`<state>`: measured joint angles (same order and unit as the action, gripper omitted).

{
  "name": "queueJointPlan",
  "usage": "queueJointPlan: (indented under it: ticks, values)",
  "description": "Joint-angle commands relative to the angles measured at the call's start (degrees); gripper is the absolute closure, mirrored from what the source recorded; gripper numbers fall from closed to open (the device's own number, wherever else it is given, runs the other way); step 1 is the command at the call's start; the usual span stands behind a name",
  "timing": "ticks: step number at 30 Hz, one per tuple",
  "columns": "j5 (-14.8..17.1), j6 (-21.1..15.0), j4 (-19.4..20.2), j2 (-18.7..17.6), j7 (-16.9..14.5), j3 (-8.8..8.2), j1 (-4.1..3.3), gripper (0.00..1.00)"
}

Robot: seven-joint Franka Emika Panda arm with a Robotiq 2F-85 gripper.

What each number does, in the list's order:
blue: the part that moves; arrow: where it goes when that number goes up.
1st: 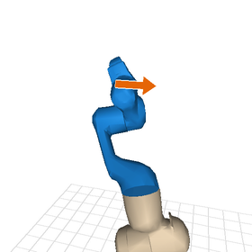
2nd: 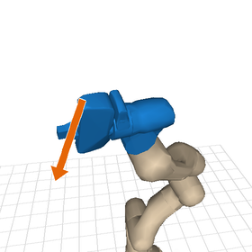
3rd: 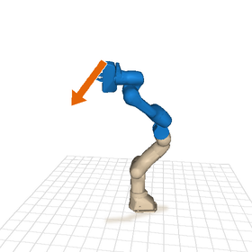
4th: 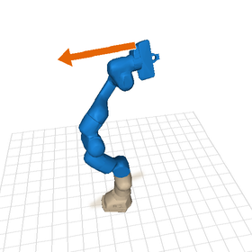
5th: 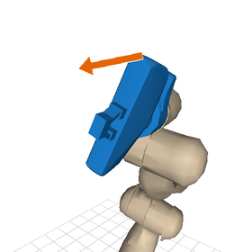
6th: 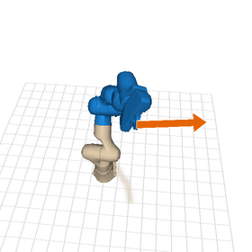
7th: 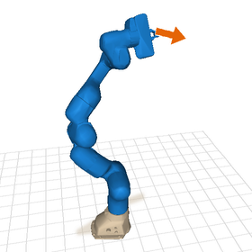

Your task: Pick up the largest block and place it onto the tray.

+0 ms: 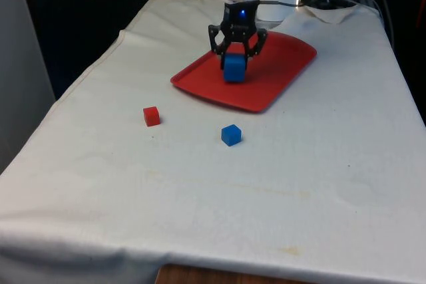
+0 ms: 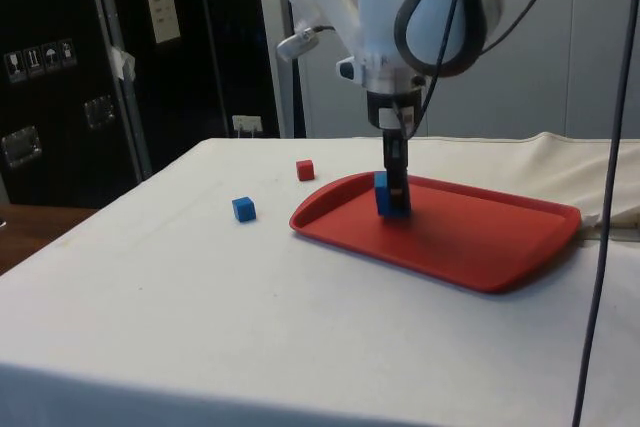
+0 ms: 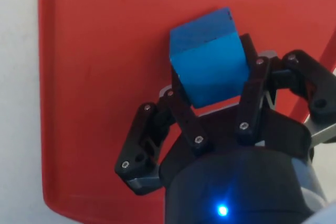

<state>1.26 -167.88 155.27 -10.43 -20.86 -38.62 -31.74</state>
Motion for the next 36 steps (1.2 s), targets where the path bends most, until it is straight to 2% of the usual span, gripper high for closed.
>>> queueJointPlan:
  ticks: [1, 4, 5, 6, 7, 12, 15, 16, 17, 18, 19, 20, 23, 24, 25, 27, 28, 33, 34, 36]
  values:
    - [1.7, -0.5, 1.0, 1.8, -1.9, 1.20, 1.26, 1.00]
    - [3.3, -0.6, 0.9, 1.7, -3.6, 1.20, 1.55, 1.00]
    - [4.8, -0.5, 0.9, 1.7, -5.0, 1.09, 1.66, 1.00]
    - [3.7, -0.8, 0.1, -0.8, -3.5, -0.11, 0.40, 1.00]
    - [5.6, -0.4, 0.8, 1.7, -5.8, 1.03, 1.66, 1.00]
    - [10.3, -0.2, 0.5, 1.5, -9.9, 0.80, 1.38, 1.00]
    - [11.2, -0.3, 0.3, 0.7, -10.5, 0.63, 1.09, 1.00]
    - [10.5, -0.6, 0.0, -0.6, -9.9, -0.11, 0.57, 1.00]
    - [11.3, -0.3, 0.2, 0.3, -10.5, 0.57, 0.97, 1.00]
    - [11.3, -0.3, 0.2, 0.2, -10.5, 0.57, 0.97, 0.98]
    - [11.3, -0.4, 0.2, 0.1, -10.4, 0.52, 0.92, 0.92]
    - [11.2, -0.4, 0.2, 0.0, -10.4, 0.52, 0.92, 0.78]
    - [11.2, -0.5, 0.1, -0.2, -10.3, 0.46, 0.86, 0.49]
    - [10.7, -0.5, 0.0, -0.8, -9.9, -0.06, 0.57, 0.38]
    - [11.2, -0.5, 0.1, -0.3, -10.3, 0.46, 0.80, 0.28]
    - [11.1, -0.5, 0.1, -0.4, -10.3, 0.40, 0.80, 0.08]
    - [11.1, -0.5, 0.1, -0.4, -10.2, 0.40, 0.80, 0.02]
    - [11.1, -0.5, 0.1, -0.5, -10.2, 0.40, 0.74, 0.00]
    - [10.7, -0.5, 0.0, -0.9, -9.9, -0.06, 0.57, 0.00]
    - [11.1, -0.5, 0.1, -0.5, -10.1, 0.34, 0.74, 0.00]
